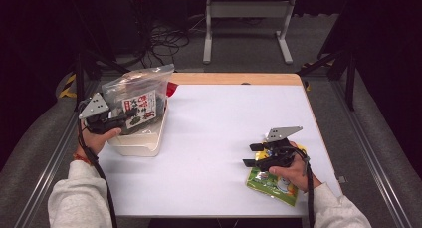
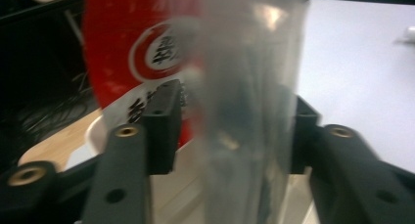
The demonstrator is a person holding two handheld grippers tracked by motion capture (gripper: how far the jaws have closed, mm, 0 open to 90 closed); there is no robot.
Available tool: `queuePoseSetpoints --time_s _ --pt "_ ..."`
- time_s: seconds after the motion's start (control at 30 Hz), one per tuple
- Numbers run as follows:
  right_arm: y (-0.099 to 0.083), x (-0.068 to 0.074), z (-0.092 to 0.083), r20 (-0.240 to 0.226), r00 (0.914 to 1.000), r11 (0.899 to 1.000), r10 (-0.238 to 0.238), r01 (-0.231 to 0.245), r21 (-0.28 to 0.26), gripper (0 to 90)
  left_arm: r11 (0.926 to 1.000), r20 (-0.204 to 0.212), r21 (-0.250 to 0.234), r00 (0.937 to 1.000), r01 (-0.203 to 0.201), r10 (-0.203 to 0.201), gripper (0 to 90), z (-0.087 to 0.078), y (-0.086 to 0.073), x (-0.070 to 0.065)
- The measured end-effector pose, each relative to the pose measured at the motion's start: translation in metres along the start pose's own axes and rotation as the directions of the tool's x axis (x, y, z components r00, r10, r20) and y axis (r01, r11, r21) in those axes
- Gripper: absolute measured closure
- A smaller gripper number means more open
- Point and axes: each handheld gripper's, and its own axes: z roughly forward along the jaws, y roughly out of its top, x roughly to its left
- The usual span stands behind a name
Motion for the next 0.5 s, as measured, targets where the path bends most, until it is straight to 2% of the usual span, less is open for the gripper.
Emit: queuePoseSetpoints --time_s 0.03,0.17,0.2,0.23,0.27,0.33,0.37,0.47,0.5 --pt "0.0 0.0 0.0 0.0 1.0 1.0 0.001 -0.001 0.001 31.9 1.0 -0.005 0.005 1.0 -0.006 0.006 52.2 -0.003 0.0 0.001" --pt "0.0 -0.001 0.0 -0.002 1.0 1.0 0.002 -0.002 0.001 31.8 0.9997 -0.02 0.015 0.9996 0.019 -0.019 51.0 -0.014 -0.003 0.002" --pt "0.0 -0.001 0.0 -0.004 1.0 1.0 0.002 -0.002 0.001 31.8 0.9994 -0.015 0.012 0.9994 0.032 -0.031 53.0 -0.016 -0.004 0.002" --pt "0.0 0.0 0.0 -0.002 1.0 1.0 0.002 -0.002 0.001 31.9 0.9996 -0.003 0.005 0.9996 0.027 -0.027 63.6 -0.019 -0.006 0.002" --pt "0.001 0.0 -0.001 0.0 1.0 1.0 0.002 -0.002 0.0 31.9 0.9995 -0.002 0.003 0.9995 0.031 -0.031 68.1 -0.02 -0.008 0.001" --pt "0.001 -0.001 -0.001 -0.004 1.0 1.0 0.003 -0.003 -0.001 31.9 0.9992 0.015 -0.008 0.9991 0.039 -0.039 72.4 -0.022 -0.01 0.001" --pt "0.001 -0.001 0.0 -0.004 1.0 1.0 0.006 -0.006 -0.002 32.0 0.9995 0.026 -0.011 0.9992 0.029 -0.029 74.1 -0.021 -0.011 -0.001" --pt "0.001 -0.001 0.0 -0.004 1.0 1.0 0.005 -0.005 0.001 32.0 0.9996 0.013 -0.005 0.9996 0.027 -0.027 75.7 -0.021 -0.011 -0.002" --pt "0.001 0.0 0.0 -0.005 1.0 1.0 0.002 -0.002 0.002 32.0 0.9995 0.023 -0.007 0.9992 0.031 -0.031 75.9 -0.021 -0.012 -0.002"
